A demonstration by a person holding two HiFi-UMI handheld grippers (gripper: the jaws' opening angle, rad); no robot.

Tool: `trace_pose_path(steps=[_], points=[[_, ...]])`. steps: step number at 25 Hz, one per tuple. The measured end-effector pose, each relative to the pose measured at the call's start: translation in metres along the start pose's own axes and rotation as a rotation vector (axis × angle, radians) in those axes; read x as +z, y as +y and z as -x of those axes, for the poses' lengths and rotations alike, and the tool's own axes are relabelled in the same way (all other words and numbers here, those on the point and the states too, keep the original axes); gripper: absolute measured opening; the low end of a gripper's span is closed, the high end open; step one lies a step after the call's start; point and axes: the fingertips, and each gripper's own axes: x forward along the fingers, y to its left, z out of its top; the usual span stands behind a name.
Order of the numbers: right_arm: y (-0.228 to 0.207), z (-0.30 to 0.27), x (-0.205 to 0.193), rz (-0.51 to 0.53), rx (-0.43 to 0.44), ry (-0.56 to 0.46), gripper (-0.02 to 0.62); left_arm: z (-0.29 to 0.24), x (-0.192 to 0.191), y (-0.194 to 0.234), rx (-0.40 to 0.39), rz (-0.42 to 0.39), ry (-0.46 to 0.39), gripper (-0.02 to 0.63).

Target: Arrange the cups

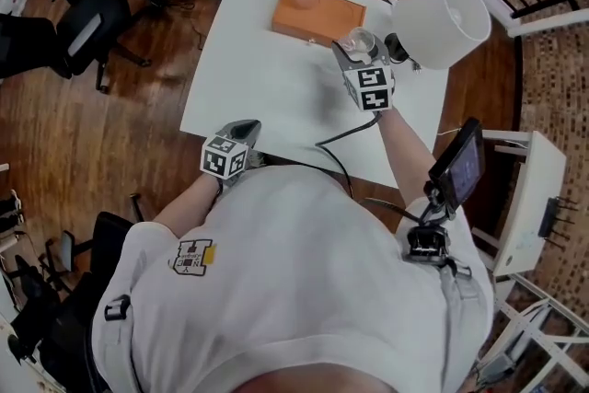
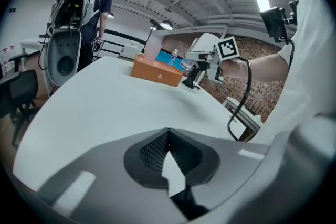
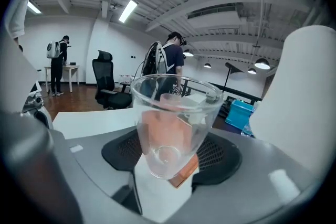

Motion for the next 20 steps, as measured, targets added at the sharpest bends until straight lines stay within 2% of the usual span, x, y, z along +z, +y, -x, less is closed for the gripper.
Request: trace_pose_path(steps=[4,8,20], points=[[-0.024,-0.015,0.029,0.006,-0.023,-0.029,0.285,0.001,0.002,-0.001,0.004,0.01,-0.004,0.0],[-0.041,-0.035,0.04,-0.008,-0.032,-0.035,0.284,0.002,0.0,0.003,0.024,0.029,-0.007,0.0],[-0.067,-0.107,0.025,-0.061,-0.028,0.023,0.284,0.009,-0.001,0.027,0.114,0.108,-0.006,0.0]])
